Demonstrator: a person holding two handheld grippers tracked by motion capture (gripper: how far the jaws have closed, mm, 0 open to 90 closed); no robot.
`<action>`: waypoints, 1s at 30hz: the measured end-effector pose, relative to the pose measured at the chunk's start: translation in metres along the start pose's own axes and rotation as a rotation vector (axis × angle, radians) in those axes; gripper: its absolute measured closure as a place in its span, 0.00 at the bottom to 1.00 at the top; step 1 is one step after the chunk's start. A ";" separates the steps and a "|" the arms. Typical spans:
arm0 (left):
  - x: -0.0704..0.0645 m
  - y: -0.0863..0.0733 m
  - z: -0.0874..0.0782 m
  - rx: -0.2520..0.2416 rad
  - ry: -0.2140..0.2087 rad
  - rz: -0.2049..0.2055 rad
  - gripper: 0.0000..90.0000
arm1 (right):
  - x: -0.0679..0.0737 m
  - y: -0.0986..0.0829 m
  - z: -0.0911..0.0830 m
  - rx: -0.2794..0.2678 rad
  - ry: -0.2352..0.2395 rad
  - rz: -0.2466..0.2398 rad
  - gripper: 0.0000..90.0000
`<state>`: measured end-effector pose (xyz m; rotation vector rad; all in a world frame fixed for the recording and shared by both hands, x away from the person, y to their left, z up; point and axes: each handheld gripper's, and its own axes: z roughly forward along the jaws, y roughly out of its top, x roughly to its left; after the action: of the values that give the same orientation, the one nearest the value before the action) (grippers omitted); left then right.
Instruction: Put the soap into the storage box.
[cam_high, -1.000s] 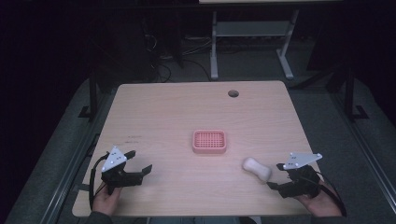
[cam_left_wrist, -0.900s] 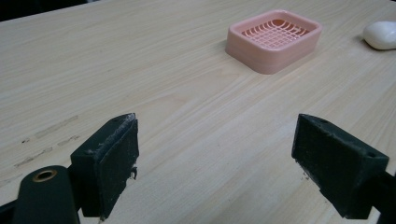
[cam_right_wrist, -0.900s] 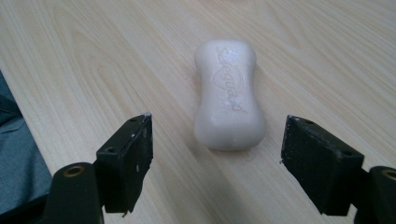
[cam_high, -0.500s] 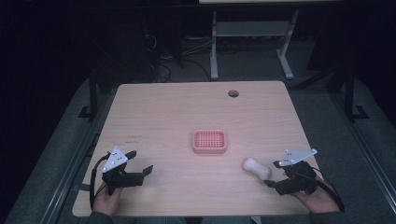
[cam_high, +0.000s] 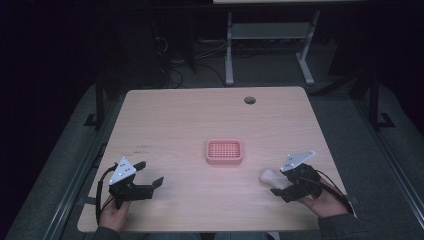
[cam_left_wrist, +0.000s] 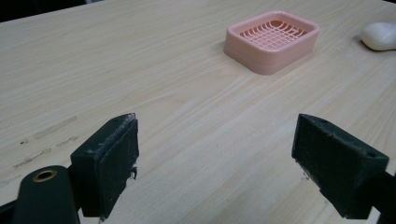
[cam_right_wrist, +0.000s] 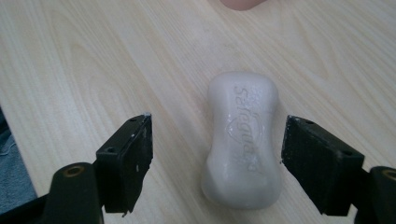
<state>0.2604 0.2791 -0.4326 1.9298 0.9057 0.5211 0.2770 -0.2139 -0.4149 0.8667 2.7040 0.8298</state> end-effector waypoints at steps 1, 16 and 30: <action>0.000 0.000 0.000 0.000 0.000 0.000 0.16 | 0.000 0.000 0.000 0.000 0.000 0.000 0.27; 0.000 0.000 0.000 0.003 -0.011 0.002 0.16 | -0.016 0.012 0.028 0.134 -0.012 0.010 0.37; 0.000 0.001 -0.001 -0.007 -0.012 -0.004 0.16 | -0.020 0.013 0.042 0.192 -0.003 0.003 0.50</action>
<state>0.2601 0.2794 -0.4317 1.9228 0.8988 0.5093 0.3131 -0.1979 -0.4423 0.9083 2.8154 0.5751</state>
